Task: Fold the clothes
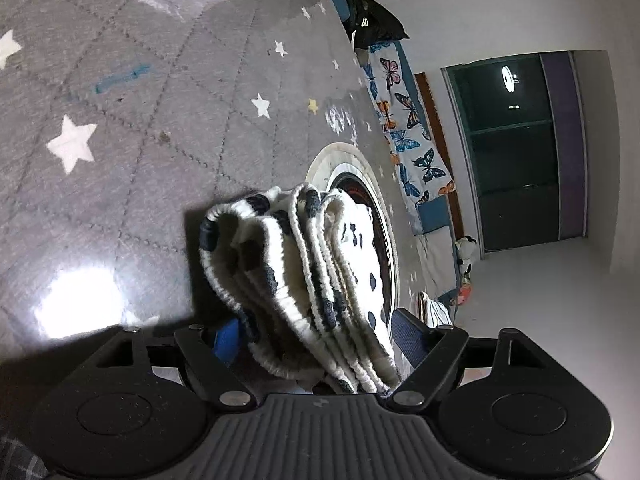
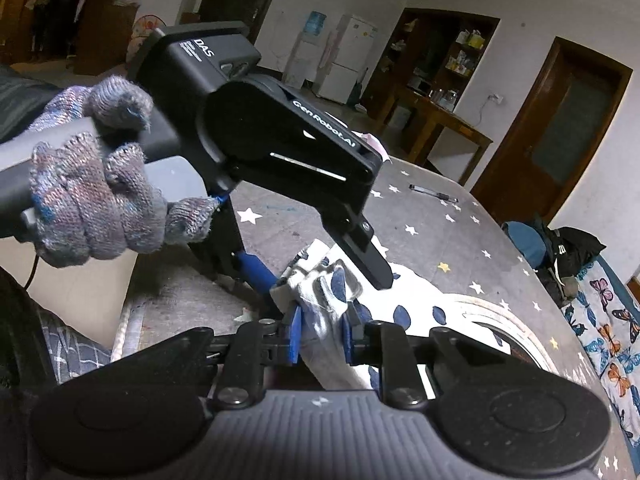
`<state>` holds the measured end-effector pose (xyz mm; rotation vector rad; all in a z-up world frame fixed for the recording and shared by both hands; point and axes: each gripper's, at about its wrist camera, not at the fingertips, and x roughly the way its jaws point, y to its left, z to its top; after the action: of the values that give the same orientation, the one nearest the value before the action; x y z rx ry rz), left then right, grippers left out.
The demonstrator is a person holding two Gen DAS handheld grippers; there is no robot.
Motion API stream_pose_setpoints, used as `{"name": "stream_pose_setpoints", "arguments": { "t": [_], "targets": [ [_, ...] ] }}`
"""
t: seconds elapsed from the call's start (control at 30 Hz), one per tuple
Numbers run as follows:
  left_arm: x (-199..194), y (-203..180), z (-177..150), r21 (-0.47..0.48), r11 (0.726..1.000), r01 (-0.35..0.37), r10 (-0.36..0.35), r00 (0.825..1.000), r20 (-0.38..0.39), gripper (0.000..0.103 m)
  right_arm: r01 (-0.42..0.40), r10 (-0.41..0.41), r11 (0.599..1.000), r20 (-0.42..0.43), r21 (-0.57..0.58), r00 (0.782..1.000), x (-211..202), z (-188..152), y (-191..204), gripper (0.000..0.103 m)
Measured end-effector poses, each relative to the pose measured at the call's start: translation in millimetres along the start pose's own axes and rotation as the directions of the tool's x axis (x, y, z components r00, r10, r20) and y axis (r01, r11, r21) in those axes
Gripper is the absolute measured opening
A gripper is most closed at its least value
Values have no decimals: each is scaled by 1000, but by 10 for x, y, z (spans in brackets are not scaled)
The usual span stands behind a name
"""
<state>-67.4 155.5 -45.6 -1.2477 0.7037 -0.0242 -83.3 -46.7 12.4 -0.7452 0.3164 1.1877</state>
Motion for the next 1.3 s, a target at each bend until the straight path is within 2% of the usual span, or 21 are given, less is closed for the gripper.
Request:
{"name": "stream_pose_setpoints", "arguments": {
  "t": [0.13,0.23,0.37,0.47,0.53,0.6,0.7,0.8,0.97,1.03,1.2,1.3],
  "targets": [
    [80,51,26,-3,1000,-2,2,1000,18,47,-29,29,999,5,15,1000,48,-23,-45,19],
    [139,108,18,4,1000,-11,11,1000,26,35,-79,81,995,-20,53,997,90,-37,-120,23],
    [154,146,50,47,999,-25,23,999,35,31,-147,151,981,-26,128,988,52,-54,-304,26],
    [172,149,81,111,994,-13,10,999,33,31,-163,172,954,-13,253,985,-45,-79,-567,28],
    [186,131,89,159,987,-8,2,999,34,30,-126,139,930,-13,346,990,-90,-104,-731,31],
    [201,114,99,199,980,-2,-4,1000,30,30,-71,88,898,-20,435,996,-113,-131,-896,38],
    [209,105,151,229,973,8,-11,1000,9,30,69,-33,847,-77,528,996,25,-227,-1185,38],
    [204,91,182,269,963,13,-11,1000,-8,30,182,-118,785,-146,592,982,190,-364,-1397,39],
    [248,93,226,284,959,27,-20,999,-30,30,326,-212,677,-250,660,945,396,-581,-1674,39],
    [251,102,229,290,957,29,-21,999,-32,31,364,-230,642,-284,675,931,423,-667,-1728,47],
    [257,115,224,296,954,39,-31,999,-32,31,389,-214,570,-326,724,921,449,-867,-1802,47],
    [253,113,227,299,953,41,-33,999,-32,31,389,-196,552,-339,737,920,416,-926,-1783,48]
  ]
}}
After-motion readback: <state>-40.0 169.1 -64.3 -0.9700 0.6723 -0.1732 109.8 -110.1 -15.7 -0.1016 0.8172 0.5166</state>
